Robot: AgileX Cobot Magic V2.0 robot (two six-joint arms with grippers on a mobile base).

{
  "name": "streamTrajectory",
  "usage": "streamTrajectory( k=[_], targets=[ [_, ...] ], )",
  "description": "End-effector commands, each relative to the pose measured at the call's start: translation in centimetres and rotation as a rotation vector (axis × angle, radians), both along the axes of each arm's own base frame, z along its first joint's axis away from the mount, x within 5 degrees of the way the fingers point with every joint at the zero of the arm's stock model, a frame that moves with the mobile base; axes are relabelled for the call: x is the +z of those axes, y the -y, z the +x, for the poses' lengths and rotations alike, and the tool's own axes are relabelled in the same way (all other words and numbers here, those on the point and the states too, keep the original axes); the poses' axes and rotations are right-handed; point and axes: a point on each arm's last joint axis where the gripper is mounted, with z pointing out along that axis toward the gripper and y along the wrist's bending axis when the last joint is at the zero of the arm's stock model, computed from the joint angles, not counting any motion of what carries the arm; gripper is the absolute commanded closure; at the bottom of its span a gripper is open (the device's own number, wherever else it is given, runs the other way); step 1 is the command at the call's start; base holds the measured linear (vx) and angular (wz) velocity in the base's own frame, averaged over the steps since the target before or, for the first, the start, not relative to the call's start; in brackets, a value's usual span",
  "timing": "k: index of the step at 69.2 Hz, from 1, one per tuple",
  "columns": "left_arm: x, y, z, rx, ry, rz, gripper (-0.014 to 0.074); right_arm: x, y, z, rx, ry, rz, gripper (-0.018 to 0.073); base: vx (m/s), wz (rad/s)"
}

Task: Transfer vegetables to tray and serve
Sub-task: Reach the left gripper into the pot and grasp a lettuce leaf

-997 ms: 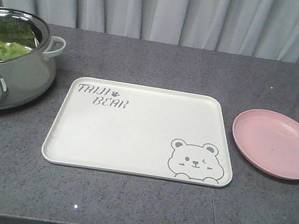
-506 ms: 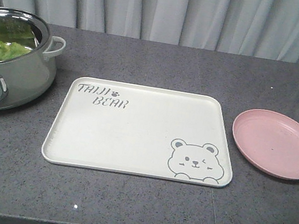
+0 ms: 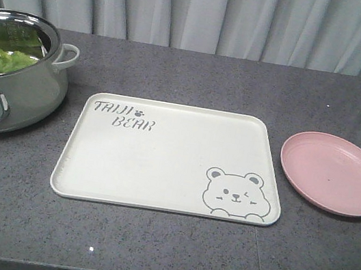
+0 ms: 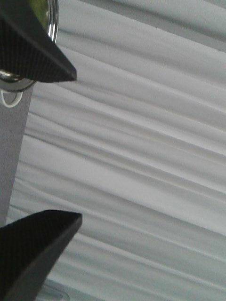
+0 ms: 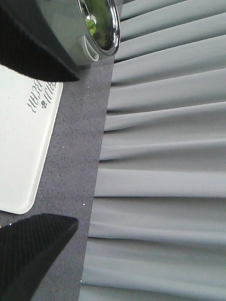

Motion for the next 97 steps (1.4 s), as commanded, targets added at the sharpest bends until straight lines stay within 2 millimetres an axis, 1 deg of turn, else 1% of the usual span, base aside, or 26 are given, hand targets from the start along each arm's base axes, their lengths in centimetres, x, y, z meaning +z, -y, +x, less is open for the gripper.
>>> streamTrajectory(
  k=[1,5,7,8,14,19,20,21,22,23,24,25,26,27,28,31,36,40,48,52,59,66,72,84,88,97],
  targets=[
    [3.8,0.2,4.1,0.037,-0.037,0.095,0.0061,1.4,0.2,-0.2,-0.027,0.056,0.028,0.001,0.0,0.0],
    [5.8,0.2,7.1,0.067,-0.116,0.169,0.0061,1.4,0.2,-0.2,-0.027,0.056,0.028,0.001,0.0,0.0],
    [6.4,0.2,8.3,0.084,-0.161,0.204,0.0061,1.4,0.2,-0.2,-0.026,0.055,0.028,0.001,0.0,0.0],
    [7.1,0.2,9.0,0.095,-0.174,0.221,0.0061,1.4,0.2,-0.2,-0.025,0.055,0.028,0.001,0.0,0.0],
    [9.3,-0.2,13.4,0.159,-0.309,0.305,0.0061,1.4,0.2,-0.2,-0.023,0.052,0.032,0.001,0.0,0.0],
    [10.4,-0.7,16.6,0.237,-0.435,0.375,0.0061,1.3,0.2,-0.2,-0.021,0.051,0.031,0.001,0.0,0.0],
    [10.5,-0.8,17.1,0.25,-0.454,0.385,0.0061,1.3,0.2,-0.2,-0.019,0.05,0.031,0.001,0.0,0.0],
    [10.3,-0.9,18.1,0.261,-0.484,0.396,0.0061,1.3,0.1,-0.2,-0.016,0.049,0.03,0.001,0.0,0.0],
    [10.8,-1.1,18.4,0.282,-0.5,0.405,0.0061,1.3,0.1,-0.2,-0.014,0.047,0.03,0.001,0.0,0.0],
    [10.6,-1.1,19.3,0.291,-0.53,0.417,0.0061,1.3,0.1,-0.2,-0.012,0.046,0.031,0.001,0.0,0.0],
    [11.0,-1.3,19.6,0.309,-0.544,0.423,0.0061,1.3,0.1,-0.3,-0.009,0.044,0.031,0.001,0.0,0.0],
    [10.7,-1.3,20.5,0.317,-0.571,0.434,0.0061,1.3,0.1,-0.3,-0.006,0.042,0.031,0.001,0.0,0.0],
    [11.1,-1.4,20.9,0.329,-0.574,0.439,0.0061,1.3,0.0,-0.3,-0.002,0.04,0.03,0.001,0.0,0.0],
    [10.8,-1.4,21.8,0.34,-0.609,0.457,0.0061,1.2,0.0,-0.3,0.002,0.038,0.03,0.001,0.0,0.0],
    [11.1,-1.5,22.1,0.35,-0.612,0.464,0.0061,1.2,0.0,-0.3,0.006,0.036,0.029,0.001,0.0,0.0],
    [10.9,-1.6,23.8,0.365,-0.664,0.5,0.0061,1.2,-0.1,-0.4,0.018,0.03,0.027,0.001,0.0,0.0],
    [10.0,-1.5,26.7,0.364,-0.745,0.544,0.0061,1.1,-0.3,-0.4,0.038,0.02,0.024,0.001,0.0,0.0],
    [8.9,-1.4,28.8,0.36,-0.795,0.548,0.0061,1.0,-0.4,-0.5,0.048,0.015,0.022,0.001,0.0,0.0],
    [6.2,-1.8,32.1,0.339,-0.859,0.534,0.0062,1.0,-0.5,-0.5,0.059,0.009,0.02,0.001,0.0,0.0],
    [4.5,-2.6,33.4,0.32,-0.914,0.504,0.0062,0.9,-0.5,-0.5,0.063,0.007,0.018,0.001,0.0,0.0],
    [1.9,-4.4,34.9,0.279,-1.009,0.431,0.0062,0.9,-0.5,-0.6,0.065,0.006,0.019,0.001,0.0,0.0],
    [0.3,-5.2,35.9,0.214,-1.049,0.393,0.0062,1.0,-0.5,-0.6,0.067,0.007,0.025,0.001,0.0,0.0],
    [-0.9,-5.2,36.5,0.176,-1.082,0.378,0.0062,1.0,-0.6,-0.6,0.069,0.006,0.026,0.001,0.0,0.0],
    [-4.3,-5.3,37.8,0.146,-1.221,0.384,0.0062,1.0,-0.6,-0.6,0.07,0.005,0.026,0.001,0.0,0.0],
    [-5.3,-5.2,38.3,0.134,-1.241,0.378,0.0062,1.0,-0.6,-0.6,0.07,0.005,0.026,0.001,0.0,0.0],
    [-6.6,-4.9,39.0,0.097,-1.267,0.352,0.0062,1.0,-0.6,-0.6,0.07,0.005,0.026,0.001,0.0,0.0]
  ],
)
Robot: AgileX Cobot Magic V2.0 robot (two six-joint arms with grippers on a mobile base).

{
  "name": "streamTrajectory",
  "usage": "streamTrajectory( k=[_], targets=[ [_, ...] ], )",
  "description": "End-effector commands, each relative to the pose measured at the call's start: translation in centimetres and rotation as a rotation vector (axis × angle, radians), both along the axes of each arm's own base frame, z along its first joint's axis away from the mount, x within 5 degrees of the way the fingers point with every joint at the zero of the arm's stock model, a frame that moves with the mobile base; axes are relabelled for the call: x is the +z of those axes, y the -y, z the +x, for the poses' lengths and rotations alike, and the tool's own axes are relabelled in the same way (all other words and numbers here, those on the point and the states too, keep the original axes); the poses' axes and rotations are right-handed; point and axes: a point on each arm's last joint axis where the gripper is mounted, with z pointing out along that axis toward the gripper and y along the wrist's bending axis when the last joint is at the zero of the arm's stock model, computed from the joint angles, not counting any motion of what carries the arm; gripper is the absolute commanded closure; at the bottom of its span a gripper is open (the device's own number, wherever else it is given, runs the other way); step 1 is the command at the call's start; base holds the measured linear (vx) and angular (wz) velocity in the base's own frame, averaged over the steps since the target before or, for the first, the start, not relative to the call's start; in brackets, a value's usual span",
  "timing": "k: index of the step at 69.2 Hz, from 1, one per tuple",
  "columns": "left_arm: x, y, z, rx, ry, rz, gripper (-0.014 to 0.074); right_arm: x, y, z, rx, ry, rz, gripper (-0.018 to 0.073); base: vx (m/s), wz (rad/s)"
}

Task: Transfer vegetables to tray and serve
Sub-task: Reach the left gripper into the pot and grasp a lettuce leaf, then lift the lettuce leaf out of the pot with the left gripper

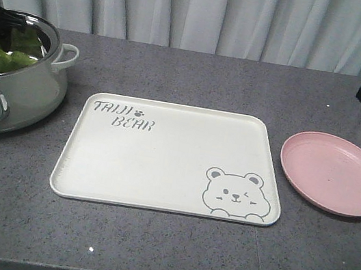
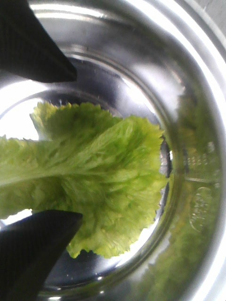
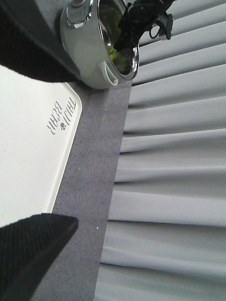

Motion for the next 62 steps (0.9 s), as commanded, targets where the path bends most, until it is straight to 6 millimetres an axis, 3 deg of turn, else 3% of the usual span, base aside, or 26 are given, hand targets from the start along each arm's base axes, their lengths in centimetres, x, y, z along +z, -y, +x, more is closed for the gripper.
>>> streamTrajectory(
  k=[1,15,32,45,54,62],
  targets=[
    [2.7,0.3,-0.8,-0.006,0.071,-0.021,0.0062,1.4,0.2,-0.2,-0.023,0.053,0.039,0.001,0.0,0.0],
    [1.4,0.2,-0.5,-0.004,0.035,-0.024,0.0062,1.4,0.2,-0.2,-0.022,0.054,0.045,0.001,0.0,0.0],
    [-1.6,0.2,-0.6,-0.009,-0.065,-0.028,0.0062,1.5,0.2,-0.2,-0.021,0.053,0.053,0.001,0.0,0.0],
    [-2.1,0.2,-0.5,-0.009,-0.077,-0.029,0.0077,1.5,0.2,-0.2,-0.021,0.05,0.06,0.001,0.0,0.0],
    [-2.5,0.3,-0.4,-0.01,-0.087,-0.037,0.0178,1.5,0.1,-0.2,-0.021,0.049,0.062,0.001,0.0,0.0],
    [-2.6,0.3,-0.4,-0.011,-0.089,-0.037,0.0345,1.5,0.1,-0.2,-0.021,0.049,0.062,0.001,0.0,0.0]
  ],
)
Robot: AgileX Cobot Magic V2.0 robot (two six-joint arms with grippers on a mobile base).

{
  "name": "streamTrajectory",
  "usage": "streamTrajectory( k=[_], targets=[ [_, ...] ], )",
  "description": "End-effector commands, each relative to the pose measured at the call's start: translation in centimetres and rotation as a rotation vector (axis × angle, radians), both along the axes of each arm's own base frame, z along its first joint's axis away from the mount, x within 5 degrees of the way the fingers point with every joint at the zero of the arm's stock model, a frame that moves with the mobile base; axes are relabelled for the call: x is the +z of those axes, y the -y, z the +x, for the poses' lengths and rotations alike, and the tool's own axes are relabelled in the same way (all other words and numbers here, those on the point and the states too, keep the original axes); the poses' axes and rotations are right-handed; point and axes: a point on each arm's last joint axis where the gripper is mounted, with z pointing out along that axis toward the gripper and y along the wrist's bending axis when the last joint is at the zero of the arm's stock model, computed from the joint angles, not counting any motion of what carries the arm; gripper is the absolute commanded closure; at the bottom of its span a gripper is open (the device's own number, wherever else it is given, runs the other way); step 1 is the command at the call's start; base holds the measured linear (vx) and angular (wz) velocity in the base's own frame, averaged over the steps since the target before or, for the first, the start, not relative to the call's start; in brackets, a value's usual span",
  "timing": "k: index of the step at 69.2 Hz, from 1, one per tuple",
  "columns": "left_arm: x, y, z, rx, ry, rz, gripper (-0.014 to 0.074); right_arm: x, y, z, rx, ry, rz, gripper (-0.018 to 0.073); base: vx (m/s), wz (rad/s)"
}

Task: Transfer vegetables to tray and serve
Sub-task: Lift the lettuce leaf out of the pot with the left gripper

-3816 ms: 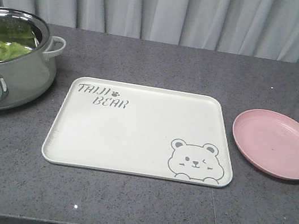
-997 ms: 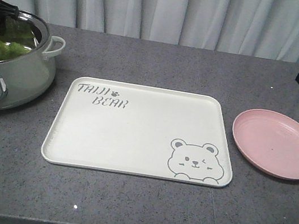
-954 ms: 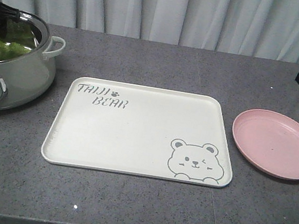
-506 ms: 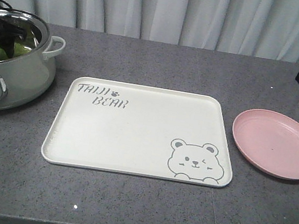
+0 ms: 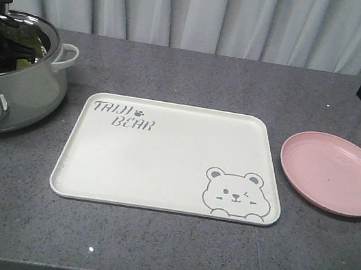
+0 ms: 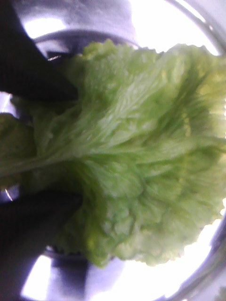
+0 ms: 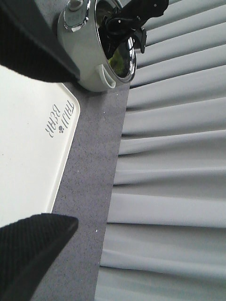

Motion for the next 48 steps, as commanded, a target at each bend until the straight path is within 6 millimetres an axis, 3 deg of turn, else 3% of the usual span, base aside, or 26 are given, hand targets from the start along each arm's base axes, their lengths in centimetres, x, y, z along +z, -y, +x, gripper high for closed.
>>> streamTrajectory(
  k=[1,11,27,36,48],
  targets=[
    [2.5,-0.1,-0.7,-0.003,0.05,0.018,0.0368,1.4,0.2,-0.2,-0.025,0.051,0.047,0.001,0.0,0.0],
    [2.6,-0.1,-0.7,-0.023,0.049,0.025,0.0605,1.4,0.2,-0.2,-0.025,0.051,0.047,0.001,0.0,0.0],
    [4.0,0.0,-1.1,-0.024,0.093,0.028,0.0604,1.4,0.2,-0.2,-0.024,0.051,0.046,0.001,0.0,0.0],
    [6.7,0.0,-2.0,-0.021,0.175,0.034,0.0604,1.4,0.2,-0.2,-0.024,0.051,0.046,0.001,0.0,0.0],
    [12.1,0.2,-4.5,-0.019,0.34,0.047,0.0604,1.4,0.2,-0.2,-0.024,0.051,0.046,0.001,0.0,0.0]
  ],
)
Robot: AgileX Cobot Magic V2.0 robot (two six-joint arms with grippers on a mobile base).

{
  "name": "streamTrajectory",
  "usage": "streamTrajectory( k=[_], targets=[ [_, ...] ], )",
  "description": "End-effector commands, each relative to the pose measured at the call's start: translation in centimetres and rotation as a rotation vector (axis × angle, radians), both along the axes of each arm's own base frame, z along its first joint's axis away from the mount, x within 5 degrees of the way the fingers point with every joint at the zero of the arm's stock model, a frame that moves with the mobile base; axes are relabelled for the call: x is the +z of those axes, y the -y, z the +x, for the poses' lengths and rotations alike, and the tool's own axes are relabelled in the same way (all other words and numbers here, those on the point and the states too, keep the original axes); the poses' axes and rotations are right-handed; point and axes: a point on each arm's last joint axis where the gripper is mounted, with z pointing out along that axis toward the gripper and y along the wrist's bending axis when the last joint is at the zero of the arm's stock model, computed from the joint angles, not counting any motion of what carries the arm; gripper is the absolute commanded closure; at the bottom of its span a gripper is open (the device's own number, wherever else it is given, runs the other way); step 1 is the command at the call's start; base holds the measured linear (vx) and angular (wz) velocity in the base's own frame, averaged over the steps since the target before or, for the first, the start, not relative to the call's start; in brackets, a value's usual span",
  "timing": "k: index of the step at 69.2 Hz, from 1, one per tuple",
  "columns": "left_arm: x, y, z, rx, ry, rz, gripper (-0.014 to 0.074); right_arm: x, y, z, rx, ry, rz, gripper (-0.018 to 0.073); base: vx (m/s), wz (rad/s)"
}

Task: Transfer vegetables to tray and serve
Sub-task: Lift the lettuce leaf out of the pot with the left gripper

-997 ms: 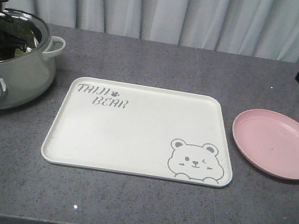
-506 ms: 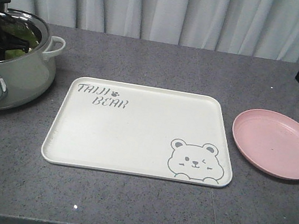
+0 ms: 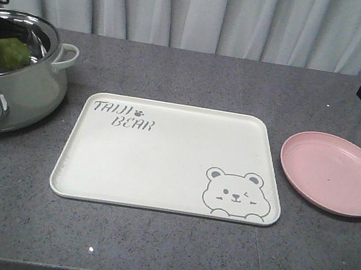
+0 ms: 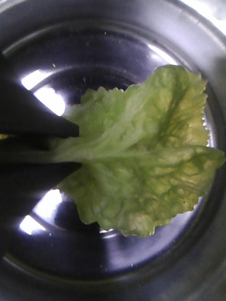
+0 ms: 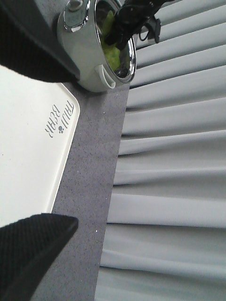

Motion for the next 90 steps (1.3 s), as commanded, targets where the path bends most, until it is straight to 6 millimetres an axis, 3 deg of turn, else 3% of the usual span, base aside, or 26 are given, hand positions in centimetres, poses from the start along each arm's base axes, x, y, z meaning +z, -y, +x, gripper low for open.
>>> streamTrajectory(
  k=[1,20,26,32,44,59,75,90],
  targets=[
    [7.2,0.2,-2.7,0.004,0.233,0.02,0.0604,1.4,0.2,-0.2,-0.024,0.051,0.046,0.001,0.0,0.0],
    [16.6,1.3,-9.6,-0.019,0.534,-0.032,0.0604,1.2,0.1,0.1,-0.016,0.024,0.071,0.001,0.0,0.0],
    [19.0,2.8,-12.1,-0.085,0.612,-0.158,0.0604,0.8,0.1,1.0,-0.011,-0.01,0.085,0.001,0.0,0.0],
    [20.2,4.7,-13.7,-0.226,0.631,-0.282,0.0604,0.5,0.1,2.4,0.002,-0.036,0.108,0.001,0.0,0.0],
    [20.5,8.3,-14.8,-0.507,0.599,-0.497,0.0603,1.9,-0.7,5.7,0.148,-0.046,0.174,0.001,0.0,0.0],
    [20.4,12.3,-14.9,-0.667,0.59,-0.576,0.0603,4.1,-1.9,10.2,0.454,-0.052,0.375,0.001,0.0,0.0],
    [18.7,17.8,-14.1,-0.829,0.543,-0.608,0.0603,3.0,-1.9,14.4,0.582,-0.105,0.538,0.001,0.0,0.0],
    [16.8,21.7,-12.7,-0.871,0.519,-0.649,0.0603,1.6,-1.9,15.7,0.598,-0.135,0.554,0.001,0.0,0.0]
  ],
)
